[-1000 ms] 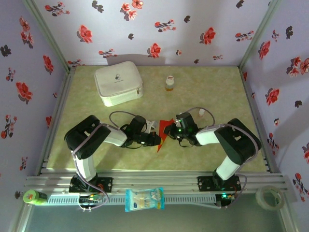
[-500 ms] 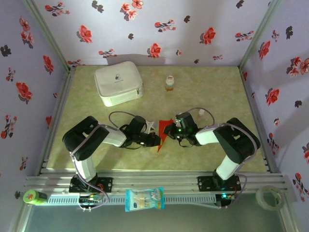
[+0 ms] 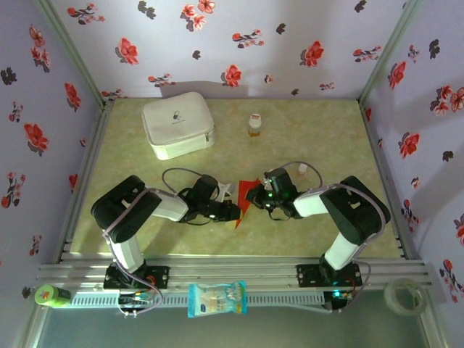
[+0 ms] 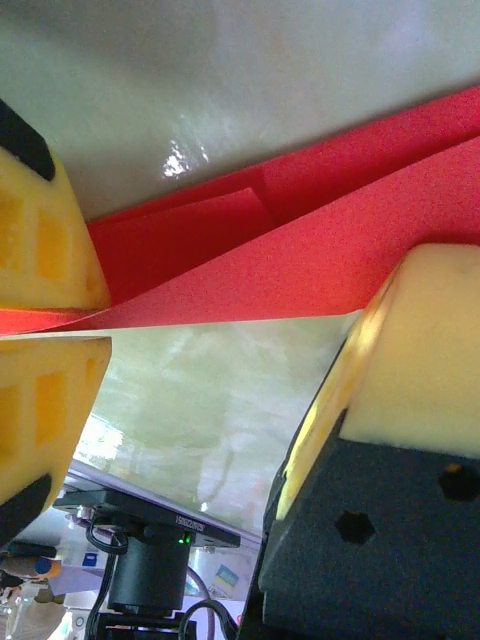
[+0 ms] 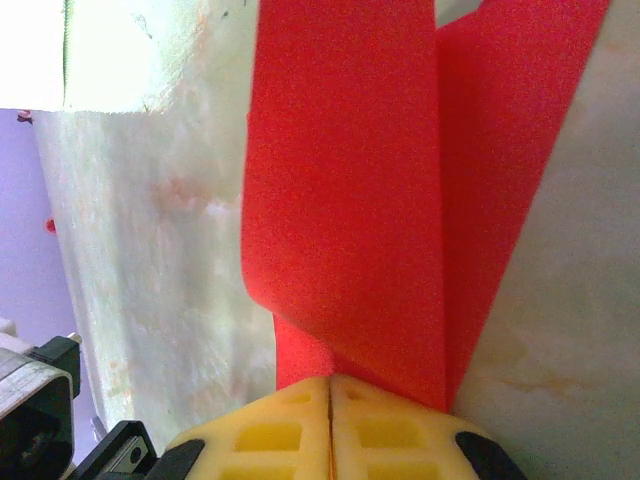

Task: Fold a paper plane with a square sheet of paper (pick it up from the middle)
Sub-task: Perform the fifth fold on the wing at the bottom-center of the table.

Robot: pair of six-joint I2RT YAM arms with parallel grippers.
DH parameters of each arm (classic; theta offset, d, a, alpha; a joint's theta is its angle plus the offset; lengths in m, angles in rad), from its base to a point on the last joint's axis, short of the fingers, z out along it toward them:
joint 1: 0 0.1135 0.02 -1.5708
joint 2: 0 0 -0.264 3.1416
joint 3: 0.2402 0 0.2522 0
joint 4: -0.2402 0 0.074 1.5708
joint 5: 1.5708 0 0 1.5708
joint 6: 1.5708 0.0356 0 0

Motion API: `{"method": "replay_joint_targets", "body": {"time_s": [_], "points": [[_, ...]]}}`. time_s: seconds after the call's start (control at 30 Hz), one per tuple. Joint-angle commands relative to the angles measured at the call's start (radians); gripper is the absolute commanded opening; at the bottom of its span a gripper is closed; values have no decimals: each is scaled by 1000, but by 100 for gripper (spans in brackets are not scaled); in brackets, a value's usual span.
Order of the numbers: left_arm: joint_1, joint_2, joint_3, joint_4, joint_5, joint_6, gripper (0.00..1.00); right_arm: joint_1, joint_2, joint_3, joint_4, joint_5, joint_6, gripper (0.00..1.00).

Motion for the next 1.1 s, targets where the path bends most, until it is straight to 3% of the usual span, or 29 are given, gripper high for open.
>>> {"method": "replay_joint_targets", "body": {"time_s": [0.0, 0.2, 0.3, 0.4, 0.57, 0.73, 0.83, 1.07], "points": [[-16, -19, -36, -100, 29, 23, 9, -2, 58, 4, -59, 59, 10, 8], [-21, -25, -45, -119, 29, 33, 0, 0, 57, 12, -71, 57, 9, 8], [-24, -28, -47, -126, 29, 34, 12, -1, 57, 12, -74, 58, 9, 8], [-26, -38, -43, -149, 29, 42, 14, 1, 59, 13, -77, 58, 9, 8], [-29, -54, -41, -182, 29, 58, 0, 3, 65, 16, -80, 57, 8, 8], [-33, -66, -33, -221, 14, 75, 0, 6, 70, 21, -83, 56, 9, 8], [-36, -83, -24, -260, -7, 87, 12, 7, 71, 24, -86, 58, 9, 8], [-50, -108, 0, -339, -34, 121, 10, 10, 78, 30, -87, 57, 11, 8]]}}
